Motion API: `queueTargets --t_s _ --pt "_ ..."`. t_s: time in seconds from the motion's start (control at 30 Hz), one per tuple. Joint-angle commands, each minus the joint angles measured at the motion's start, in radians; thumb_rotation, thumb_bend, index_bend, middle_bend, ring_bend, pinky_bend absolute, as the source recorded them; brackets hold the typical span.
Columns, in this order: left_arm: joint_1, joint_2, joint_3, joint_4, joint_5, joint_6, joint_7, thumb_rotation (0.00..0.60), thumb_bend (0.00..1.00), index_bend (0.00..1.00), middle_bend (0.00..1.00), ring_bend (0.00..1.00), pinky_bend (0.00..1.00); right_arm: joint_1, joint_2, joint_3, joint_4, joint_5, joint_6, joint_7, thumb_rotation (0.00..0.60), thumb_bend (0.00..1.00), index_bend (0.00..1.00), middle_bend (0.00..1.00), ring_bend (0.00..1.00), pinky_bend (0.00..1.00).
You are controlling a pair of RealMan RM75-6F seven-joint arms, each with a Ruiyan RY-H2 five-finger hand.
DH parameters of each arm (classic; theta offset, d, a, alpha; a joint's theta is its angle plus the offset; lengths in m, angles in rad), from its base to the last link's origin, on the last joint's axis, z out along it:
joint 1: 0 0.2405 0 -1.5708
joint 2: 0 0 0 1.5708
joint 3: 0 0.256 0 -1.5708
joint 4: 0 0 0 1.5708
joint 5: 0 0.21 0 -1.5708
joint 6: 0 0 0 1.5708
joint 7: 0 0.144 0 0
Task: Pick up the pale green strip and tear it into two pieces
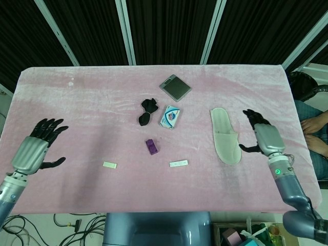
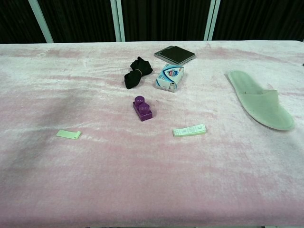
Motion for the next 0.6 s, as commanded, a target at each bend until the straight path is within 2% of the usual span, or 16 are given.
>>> queueTargets --t_s 0.03,0.13,0.37,0.47,0.6 --pt "0.098 0.024 0.028 -0.049 -0.013 0.102 0.056 0.600 0.18 0.15 0.04 0.00 0.00 -0.129 0.047 -0.073 0.021 -0.170 0.125 0.055 0.600 0.17 0.00 0.00 0.02 0.14" --pt "0.159 0.013 0.051 -0.041 -0.015 0.145 0.066 0.600 0.18 0.16 0.04 0.00 0.00 -0.214 0.024 -0.118 0.030 -0.266 0.243 0.047 0.600 0.17 0.00 0.00 0.02 0.14" --pt "0.219 0.019 0.080 -0.054 -0.041 0.140 0.040 0.600 0.18 0.15 0.03 0.00 0.00 -0.343 -0.072 -0.164 0.056 -0.388 0.434 0.008 0.600 0.17 0.00 0.00 0.01 0.14" --pt "0.230 0.021 0.079 -0.042 -0.015 0.151 0.042 0.600 0.18 0.15 0.03 0.00 0.00 -0.385 -0.110 -0.173 0.070 -0.416 0.480 -0.017 0.600 0.17 0.00 0.00 0.01 0.14" --pt "0.231 0.036 0.072 -0.053 -0.024 0.119 0.007 0.600 0.18 0.15 0.03 0.00 0.00 -0.409 -0.122 -0.174 0.079 -0.432 0.482 -0.026 0.600 0.18 0.00 0.00 0.01 0.14"
